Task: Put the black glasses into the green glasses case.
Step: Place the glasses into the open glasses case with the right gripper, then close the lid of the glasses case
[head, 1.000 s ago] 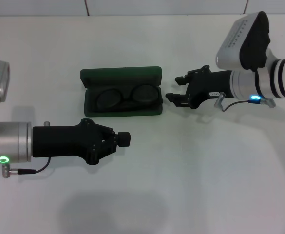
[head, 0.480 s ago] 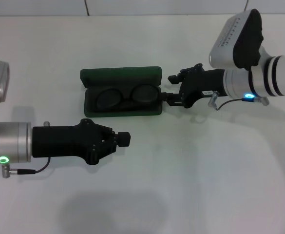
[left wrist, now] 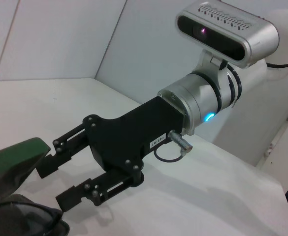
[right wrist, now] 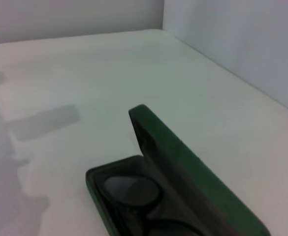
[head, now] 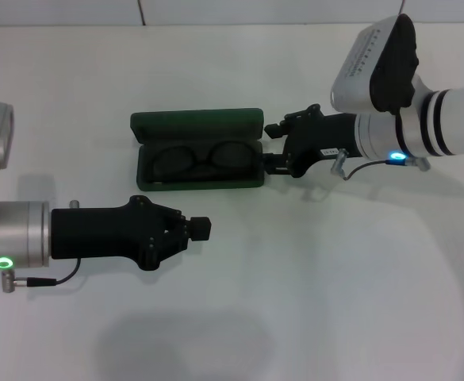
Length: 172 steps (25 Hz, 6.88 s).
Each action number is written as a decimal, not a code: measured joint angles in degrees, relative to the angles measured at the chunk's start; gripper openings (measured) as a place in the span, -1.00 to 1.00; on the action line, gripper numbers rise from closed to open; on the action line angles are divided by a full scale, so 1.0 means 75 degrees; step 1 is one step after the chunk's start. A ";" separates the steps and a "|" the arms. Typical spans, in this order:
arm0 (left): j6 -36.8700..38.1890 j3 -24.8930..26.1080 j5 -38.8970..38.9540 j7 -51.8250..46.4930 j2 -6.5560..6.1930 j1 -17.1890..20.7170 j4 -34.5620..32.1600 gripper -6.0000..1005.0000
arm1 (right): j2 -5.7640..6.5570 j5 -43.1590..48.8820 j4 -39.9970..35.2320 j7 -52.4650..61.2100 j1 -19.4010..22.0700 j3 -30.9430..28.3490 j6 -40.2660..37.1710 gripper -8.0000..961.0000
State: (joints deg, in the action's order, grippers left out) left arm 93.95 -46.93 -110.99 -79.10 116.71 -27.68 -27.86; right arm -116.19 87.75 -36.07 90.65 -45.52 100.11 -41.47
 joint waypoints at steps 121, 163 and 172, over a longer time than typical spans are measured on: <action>-0.2238 -0.0500 -0.2477 -0.7809 -0.0002 -0.0977 -0.3808 -0.99 | 0.0223 -0.1049 0.1155 -0.4047 0.3474 -0.3807 -0.5298 0.84; -0.2379 -0.0193 -0.2102 -0.6378 -0.0165 -0.0908 -0.3099 -0.99 | 0.0219 -0.1048 0.1152 -0.4130 0.3468 -0.3782 -0.5272 0.84; -0.1513 0.0104 -0.0633 -0.5746 -0.0206 -0.0775 -0.3520 -0.99 | 0.0206 -0.1048 0.1153 -0.4136 0.3469 -0.3773 -0.5297 0.84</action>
State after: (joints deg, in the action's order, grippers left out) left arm 82.60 -46.16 -115.74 -122.19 115.17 -33.49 -54.26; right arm -114.64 79.89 -27.42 59.64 -19.51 71.81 -81.20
